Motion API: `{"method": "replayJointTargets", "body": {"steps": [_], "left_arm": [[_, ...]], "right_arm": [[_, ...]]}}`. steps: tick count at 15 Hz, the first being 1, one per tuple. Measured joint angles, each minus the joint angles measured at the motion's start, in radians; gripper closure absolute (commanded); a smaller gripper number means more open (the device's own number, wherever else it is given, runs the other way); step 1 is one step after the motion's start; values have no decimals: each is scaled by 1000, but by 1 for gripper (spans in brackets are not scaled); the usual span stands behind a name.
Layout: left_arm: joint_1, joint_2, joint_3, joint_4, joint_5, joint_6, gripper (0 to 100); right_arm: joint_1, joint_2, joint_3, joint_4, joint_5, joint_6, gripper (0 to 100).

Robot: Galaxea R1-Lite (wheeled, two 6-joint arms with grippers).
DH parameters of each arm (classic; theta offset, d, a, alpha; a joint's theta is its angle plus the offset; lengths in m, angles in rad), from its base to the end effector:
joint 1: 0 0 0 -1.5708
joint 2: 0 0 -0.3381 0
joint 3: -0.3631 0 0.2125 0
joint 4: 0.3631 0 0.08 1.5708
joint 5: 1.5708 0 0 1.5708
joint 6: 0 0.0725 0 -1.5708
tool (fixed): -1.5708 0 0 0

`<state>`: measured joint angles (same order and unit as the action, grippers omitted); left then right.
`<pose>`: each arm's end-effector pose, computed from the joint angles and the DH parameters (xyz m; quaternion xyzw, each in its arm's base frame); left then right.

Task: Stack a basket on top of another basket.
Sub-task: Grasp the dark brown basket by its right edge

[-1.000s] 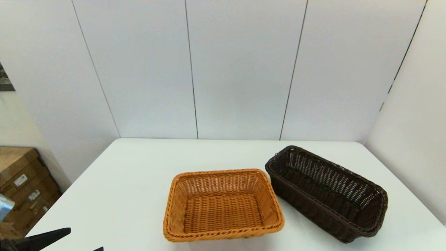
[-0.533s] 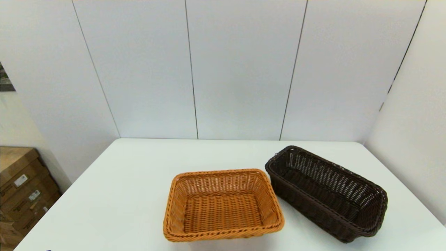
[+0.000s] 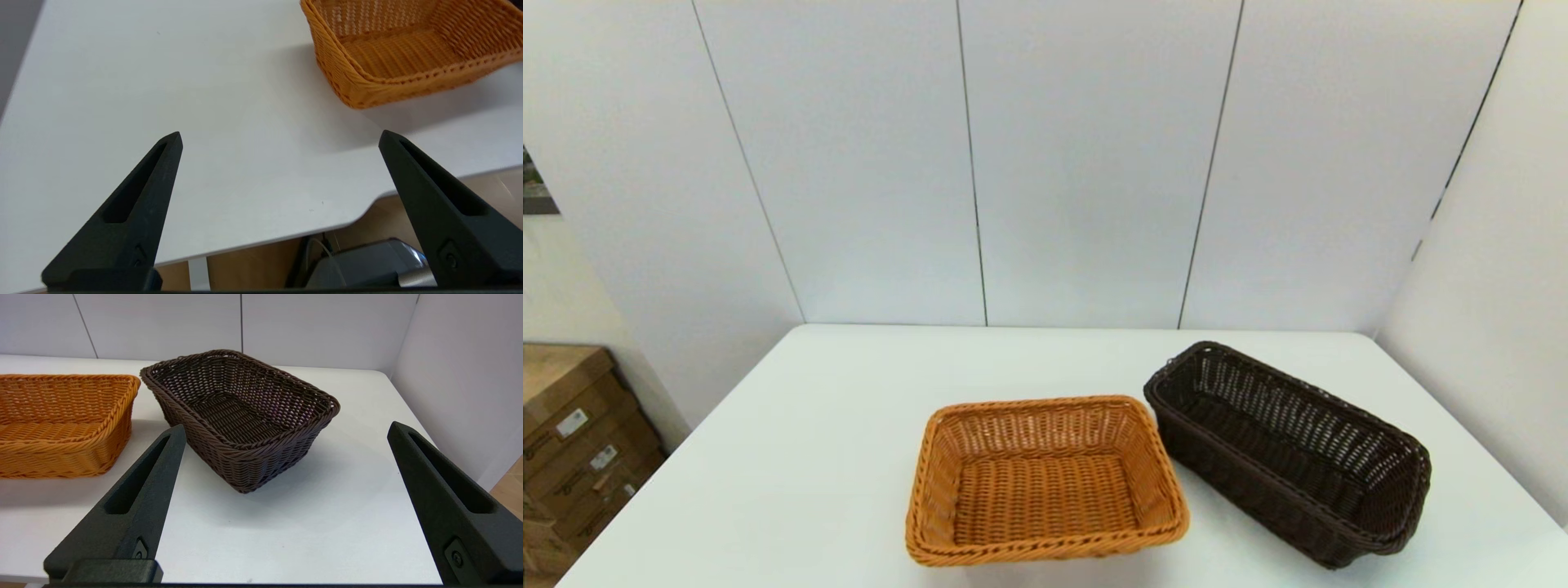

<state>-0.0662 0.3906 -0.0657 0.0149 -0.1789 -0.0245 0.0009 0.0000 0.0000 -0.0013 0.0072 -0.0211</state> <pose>0.0415 -0.0157 0.0864 -0.0215 0.1703 -0.1184 0.9780 0.0130 0.0005 0.0757 -0.0106 -0.0007 0.0040 0.9999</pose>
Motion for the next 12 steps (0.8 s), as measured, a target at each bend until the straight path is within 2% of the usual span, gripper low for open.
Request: {"method": "replayJointTargets", "body": {"steps": [7, 12], "left_arm": [[61, -135, 11, -32, 21, 2, 0], [66, -193, 61, -102, 120, 12, 0]], "right_arm": [[0, 0, 0, 0, 0, 1, 0], [0, 0, 0, 0, 0, 0, 0]]}}
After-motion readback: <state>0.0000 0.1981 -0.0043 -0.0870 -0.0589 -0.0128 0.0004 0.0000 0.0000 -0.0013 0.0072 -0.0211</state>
